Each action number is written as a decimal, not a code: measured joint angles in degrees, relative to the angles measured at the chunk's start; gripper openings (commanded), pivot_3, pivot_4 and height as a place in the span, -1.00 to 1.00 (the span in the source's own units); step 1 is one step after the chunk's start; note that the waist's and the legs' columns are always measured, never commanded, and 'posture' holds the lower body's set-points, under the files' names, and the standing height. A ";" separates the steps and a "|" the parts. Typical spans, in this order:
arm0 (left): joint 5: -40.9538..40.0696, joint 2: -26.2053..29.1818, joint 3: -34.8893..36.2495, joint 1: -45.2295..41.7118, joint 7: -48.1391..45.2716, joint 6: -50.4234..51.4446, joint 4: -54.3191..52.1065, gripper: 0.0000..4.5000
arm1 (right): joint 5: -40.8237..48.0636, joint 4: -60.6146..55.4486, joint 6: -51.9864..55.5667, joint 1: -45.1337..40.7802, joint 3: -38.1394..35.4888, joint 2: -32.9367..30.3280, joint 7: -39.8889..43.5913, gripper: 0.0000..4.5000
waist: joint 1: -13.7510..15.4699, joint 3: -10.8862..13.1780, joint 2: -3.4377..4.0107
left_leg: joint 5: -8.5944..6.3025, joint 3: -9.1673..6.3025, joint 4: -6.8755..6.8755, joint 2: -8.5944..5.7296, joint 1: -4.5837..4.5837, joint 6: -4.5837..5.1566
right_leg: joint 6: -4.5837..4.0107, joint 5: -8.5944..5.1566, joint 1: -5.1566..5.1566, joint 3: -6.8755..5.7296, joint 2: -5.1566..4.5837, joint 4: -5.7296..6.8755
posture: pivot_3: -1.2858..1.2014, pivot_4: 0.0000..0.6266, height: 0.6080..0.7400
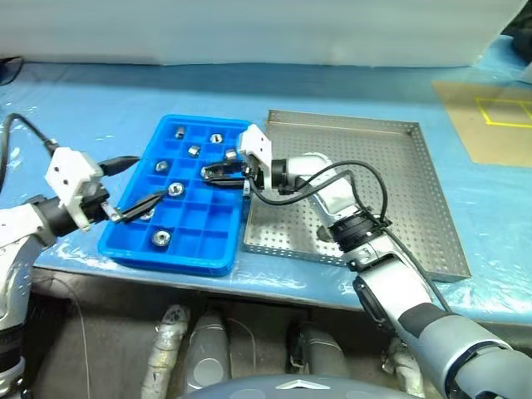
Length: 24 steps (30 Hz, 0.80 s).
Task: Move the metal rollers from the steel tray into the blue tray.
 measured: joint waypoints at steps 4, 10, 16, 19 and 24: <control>-0.81 0.02 5.07 4.34 1.81 1.22 -2.63 0.99 | -0.62 3.42 -2.70 -0.84 0.19 1.91 2.33 -0.66 | 1.98 0.00 0.01 | 0.01 -0.04 0.02 0.08 0.00 -0.02 | 0.01 -0.01 0.02 -0.02 -0.01 -0.01 | 0.37 -0.52 1.00; -2.27 1.16 7.44 6.10 2.27 2.31 -3.27 0.99 | -3.67 11.52 -5.62 -0.48 1.92 5.48 3.14 -0.66 | 3.25 0.01 0.02 | 0.08 -0.21 0.01 0.14 0.05 -0.15 | 0.01 -0.02 -0.02 -0.02 0.01 0.18 | 0.36 -0.52 1.00; -2.95 1.34 6.22 4.07 2.62 2.50 -3.26 0.99 | -6.02 15.95 -7.48 -0.36 2.08 6.52 1.97 -0.66 | 3.26 0.00 0.00 | 0.13 -0.50 0.01 0.13 0.04 -0.24 | 0.01 -0.02 -0.06 0.00 0.02 0.22 | 0.34 -0.52 1.00; -3.09 1.33 4.21 3.60 2.72 2.50 -3.21 0.99 | -7.41 17.37 -9.38 -0.17 1.99 6.53 0.83 -0.50 | 3.17 -0.01 -0.01 | 0.14 -0.50 0.01 0.16 0.01 -0.25 | -0.01 -0.03 -0.09 0.00 0.05 0.23 | 0.34 -0.52 1.00; -3.37 1.35 1.63 1.31 2.59 2.47 -3.06 0.99 | -7.33 18.24 -10.38 0.16 -0.16 6.59 -1.00 0.25 | 2.94 -0.01 -0.01 | 0.17 -0.48 0.02 0.18 0.04 -0.30 | -0.03 -0.04 -0.11 0.00 0.07 0.31 | 0.29 -0.52 1.00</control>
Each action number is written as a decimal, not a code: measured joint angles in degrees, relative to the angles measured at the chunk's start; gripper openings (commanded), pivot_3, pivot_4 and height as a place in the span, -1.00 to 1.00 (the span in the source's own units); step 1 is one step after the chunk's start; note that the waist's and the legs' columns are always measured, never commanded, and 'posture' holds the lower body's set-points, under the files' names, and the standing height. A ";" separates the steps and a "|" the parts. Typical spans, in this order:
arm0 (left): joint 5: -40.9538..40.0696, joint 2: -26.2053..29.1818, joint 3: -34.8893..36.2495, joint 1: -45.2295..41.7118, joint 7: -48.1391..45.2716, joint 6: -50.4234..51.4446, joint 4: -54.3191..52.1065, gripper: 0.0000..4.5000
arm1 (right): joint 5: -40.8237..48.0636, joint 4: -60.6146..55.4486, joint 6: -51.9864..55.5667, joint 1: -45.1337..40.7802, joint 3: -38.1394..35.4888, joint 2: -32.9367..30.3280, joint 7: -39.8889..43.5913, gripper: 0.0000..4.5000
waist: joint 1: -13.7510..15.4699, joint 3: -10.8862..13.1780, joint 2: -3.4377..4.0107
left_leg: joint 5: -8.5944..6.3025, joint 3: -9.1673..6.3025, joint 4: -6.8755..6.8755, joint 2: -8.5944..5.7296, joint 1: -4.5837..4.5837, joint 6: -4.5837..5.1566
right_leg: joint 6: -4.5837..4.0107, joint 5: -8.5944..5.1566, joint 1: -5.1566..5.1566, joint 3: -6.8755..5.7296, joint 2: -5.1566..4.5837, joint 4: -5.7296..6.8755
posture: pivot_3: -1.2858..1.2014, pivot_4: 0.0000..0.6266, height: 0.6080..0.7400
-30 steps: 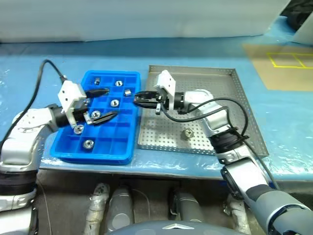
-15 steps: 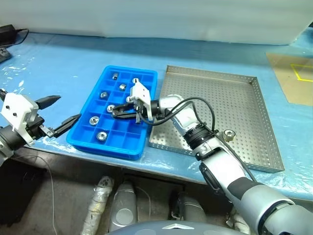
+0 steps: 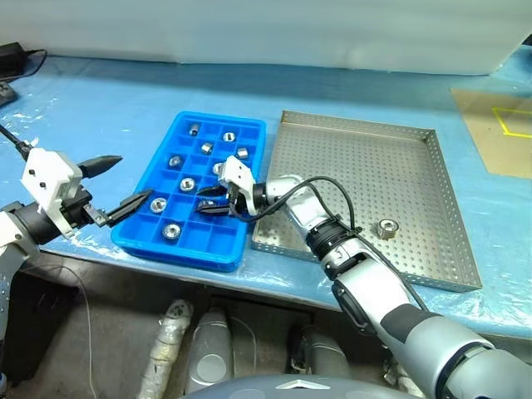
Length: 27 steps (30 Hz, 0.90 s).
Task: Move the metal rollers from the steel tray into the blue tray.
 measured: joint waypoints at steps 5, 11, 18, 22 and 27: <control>-0.43 0.26 -4.05 -4.34 -1.72 0.04 2.40 0.99 | 0.56 -5.02 3.09 2.12 -1.33 -2.91 -0.61 0.38 | 0.17 0.00 0.00 | 0.03 0.29 0.07 -0.04 -0.01 -0.05 | 0.00 0.00 0.03 -0.01 -0.01 0.07 | 0.22 -0.52 1.00; -1.00 -0.86 -13.90 -14.90 -7.28 -0.30 10.36 0.99 | 4.74 -22.68 13.02 7.46 -7.77 -14.73 -1.00 0.38 | -0.26 -0.03 -0.04 | 0.21 0.38 0.17 -0.22 0.09 -0.32 | 0.05 0.04 0.15 0.06 0.01 0.13 | 0.07 -0.52 1.00; 1.71 -8.76 -26.28 -26.00 -13.02 -4.66 20.26 0.99 | 7.25 -45.67 25.66 20.17 -11.23 -27.78 -2.52 0.38 | -3.56 -0.06 -0.08 | 0.24 0.39 0.14 -0.36 0.12 -0.36 | 0.29 0.18 0.17 0.10 0.11 0.11 | -0.08 -0.52 1.00; 3.11 -13.21 -31.37 -29.97 -16.91 -7.21 24.74 0.99 | 8.96 -56.94 31.69 27.52 -13.07 -33.27 -3.81 0.38 | -5.76 -0.07 -0.08 | 0.23 0.47 0.08 -0.34 0.27 -0.34 | 0.29 0.18 0.22 0.17 0.16 0.09 | -0.15 -0.52 1.00; 6.22 -18.03 -36.77 -33.43 -21.42 -11.36 31.58 0.99 | 10.89 -65.81 37.79 33.86 -14.07 -35.84 -6.65 0.38 | -7.93 -0.08 -0.07 | 0.20 0.52 0.13 -0.37 0.40 -0.29 | 0.07 0.05 0.31 0.29 0.16 0.08 | -0.19 -0.52 1.00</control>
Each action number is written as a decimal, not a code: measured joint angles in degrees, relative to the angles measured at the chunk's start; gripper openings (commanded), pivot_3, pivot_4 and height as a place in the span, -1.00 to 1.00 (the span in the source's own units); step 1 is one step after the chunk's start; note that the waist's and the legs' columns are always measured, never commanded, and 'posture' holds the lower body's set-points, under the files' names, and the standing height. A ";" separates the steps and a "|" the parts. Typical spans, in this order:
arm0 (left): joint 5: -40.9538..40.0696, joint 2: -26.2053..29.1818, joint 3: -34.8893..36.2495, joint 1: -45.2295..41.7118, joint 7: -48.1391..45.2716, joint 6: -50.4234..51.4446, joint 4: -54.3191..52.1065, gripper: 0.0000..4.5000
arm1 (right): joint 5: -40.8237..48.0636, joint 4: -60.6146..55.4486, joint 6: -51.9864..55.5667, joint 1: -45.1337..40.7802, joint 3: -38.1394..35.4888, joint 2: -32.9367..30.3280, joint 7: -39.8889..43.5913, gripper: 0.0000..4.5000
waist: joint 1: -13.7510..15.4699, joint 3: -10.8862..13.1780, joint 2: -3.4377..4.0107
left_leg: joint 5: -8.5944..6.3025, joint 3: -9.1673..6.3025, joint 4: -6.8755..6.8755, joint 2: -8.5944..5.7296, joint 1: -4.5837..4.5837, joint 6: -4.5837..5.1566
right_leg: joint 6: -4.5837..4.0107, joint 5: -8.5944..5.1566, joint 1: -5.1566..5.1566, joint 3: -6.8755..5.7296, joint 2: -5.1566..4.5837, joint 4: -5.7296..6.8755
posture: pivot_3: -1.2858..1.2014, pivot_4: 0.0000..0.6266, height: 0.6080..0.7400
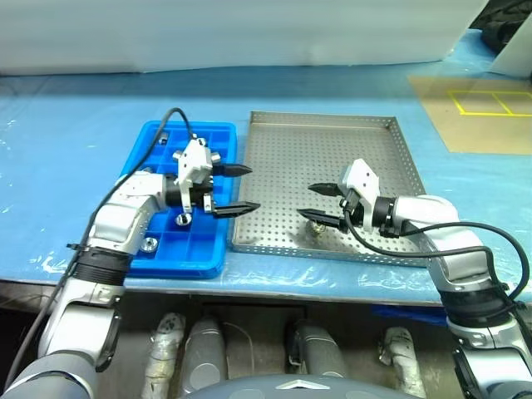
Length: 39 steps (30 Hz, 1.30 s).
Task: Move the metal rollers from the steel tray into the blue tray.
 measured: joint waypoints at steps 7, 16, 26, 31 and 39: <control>1.03 -2.59 -0.63 -1.31 -1.88 -1.28 1.89 0.99 | 0.56 -2.61 2.51 3.04 0.64 -0.43 -3.28 0.38 | -1.11 0.00 0.00 | -0.07 0.01 0.06 -0.02 0.06 0.13 | -0.01 0.00 0.09 0.02 -0.02 0.00 | -0.20 -0.52 1.00; 1.53 -2.19 -0.62 1.20 -1.93 -1.07 0.67 0.99 | -0.86 5.13 -0.39 4.33 4.62 -0.32 -4.24 0.38 | -1.14 0.00 0.01 | -0.18 0.00 0.13 -0.04 0.07 0.32 | -0.02 0.00 0.15 0.00 -0.06 0.00 | -0.14 -0.52 1.00; 1.54 -1.06 0.14 4.59 1.12 -0.33 -3.46 0.99 | -3.26 13.57 -5.69 1.80 6.96 -0.38 -2.25 0.38 | -0.79 -0.01 0.02 | -0.20 -0.02 0.16 -0.04 0.09 0.35 | -0.03 0.00 0.21 -0.03 -0.08 0.00 | -0.09 -0.52 1.00; 1.54 -0.99 0.24 5.07 2.05 -0.05 -4.09 0.99 | -3.79 15.81 -7.06 0.48 7.28 -0.14 -1.52 0.20 | -0.75 -0.02 0.02 | -0.20 -0.02 0.19 -0.03 0.16 0.36 | -0.03 0.00 0.28 -0.04 -0.08 0.01 | -0.09 -0.52 1.00; 1.55 -0.44 0.30 5.12 3.00 -0.07 -4.11 0.99 | -5.46 18.26 -8.52 -0.34 7.94 0.87 -2.43 -0.03 | -0.06 -0.01 0.02 | -0.21 -0.02 0.19 -0.03 0.17 0.36 | -0.04 0.00 0.29 -0.04 -0.08 0.02 | -0.09 -0.52 1.00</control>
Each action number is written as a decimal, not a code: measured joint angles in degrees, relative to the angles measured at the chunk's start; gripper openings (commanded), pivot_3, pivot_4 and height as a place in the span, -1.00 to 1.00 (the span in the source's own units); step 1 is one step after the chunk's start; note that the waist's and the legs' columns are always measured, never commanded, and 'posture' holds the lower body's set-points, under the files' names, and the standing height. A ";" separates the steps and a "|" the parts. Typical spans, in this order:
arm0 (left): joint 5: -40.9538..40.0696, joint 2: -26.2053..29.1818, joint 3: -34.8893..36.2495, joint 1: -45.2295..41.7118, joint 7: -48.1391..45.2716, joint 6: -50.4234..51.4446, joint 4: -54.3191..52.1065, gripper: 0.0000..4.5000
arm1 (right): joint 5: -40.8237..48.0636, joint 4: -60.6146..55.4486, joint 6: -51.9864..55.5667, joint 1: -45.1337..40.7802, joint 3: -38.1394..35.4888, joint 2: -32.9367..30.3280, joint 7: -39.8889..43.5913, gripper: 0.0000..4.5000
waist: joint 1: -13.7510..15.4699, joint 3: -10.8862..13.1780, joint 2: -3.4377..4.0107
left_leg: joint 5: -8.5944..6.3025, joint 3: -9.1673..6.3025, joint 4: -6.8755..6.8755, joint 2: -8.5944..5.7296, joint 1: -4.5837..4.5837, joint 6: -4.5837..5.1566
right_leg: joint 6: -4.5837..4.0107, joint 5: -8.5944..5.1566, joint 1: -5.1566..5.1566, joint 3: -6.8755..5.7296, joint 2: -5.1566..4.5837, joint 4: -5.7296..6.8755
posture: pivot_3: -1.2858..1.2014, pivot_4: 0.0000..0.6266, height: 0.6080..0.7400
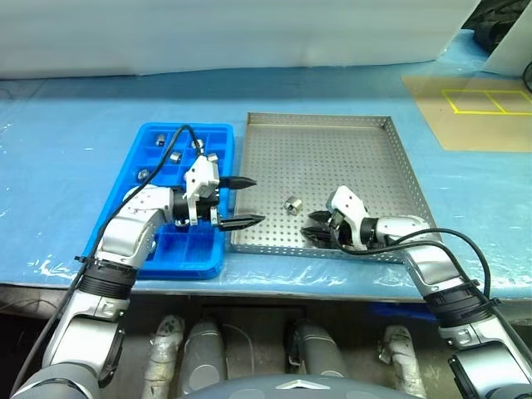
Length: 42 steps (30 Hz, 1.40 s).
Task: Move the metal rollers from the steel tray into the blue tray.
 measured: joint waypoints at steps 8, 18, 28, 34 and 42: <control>0.01 0.40 0.78 -0.50 0.21 -0.35 1.12 0.99 | 0.84 -0.83 -0.56 -1.54 -0.88 1.93 -1.18 0.40 | 0.04 0.00 0.00 | 0.00 0.00 0.01 0.00 0.00 -0.01 | 0.00 0.00 -0.01 0.00 0.00 0.01 | -0.09 -0.52 1.00; 1.47 6.53 7.92 -8.50 2.21 -4.77 11.65 0.99 | -1.07 9.35 -6.32 -16.15 -1.77 16.06 -10.50 1.00 | -0.21 -0.01 0.02 | 0.12 0.00 0.00 0.00 -0.05 -0.20 | -0.03 0.01 -0.10 0.00 0.01 0.09 | -0.07 -0.52 1.00; 2.33 7.76 10.38 -8.92 3.21 -6.60 13.42 0.99 | -8.67 41.63 -22.69 -28.25 -0.06 28.11 -21.09 1.00 | 0.22 0.00 0.02 | 0.08 -0.01 -0.02 -0.04 -0.27 -0.16 | -0.03 0.01 -0.19 -0.12 -0.11 0.03 | -0.04 -0.52 1.00; 2.32 7.54 10.31 -7.34 3.61 -5.52 10.80 0.99 | -9.93 50.77 -29.57 -31.69 -1.15 29.52 -23.82 1.00 | 0.20 0.00 0.03 | 0.13 -0.01 0.00 -0.01 -0.19 -0.24 | -0.04 0.01 -0.18 -0.12 -0.09 0.10 | -0.03 -0.52 1.00; 2.48 7.54 10.31 -7.29 4.45 -5.45 10.91 0.99 | -10.03 57.65 -34.28 -33.56 -3.06 30.77 -26.40 1.00 | 0.12 -0.01 0.03 | 0.18 -0.01 0.01 0.02 -0.10 -0.32 | -0.05 0.02 -0.14 -0.12 -0.08 0.18 | -0.04 -0.52 1.00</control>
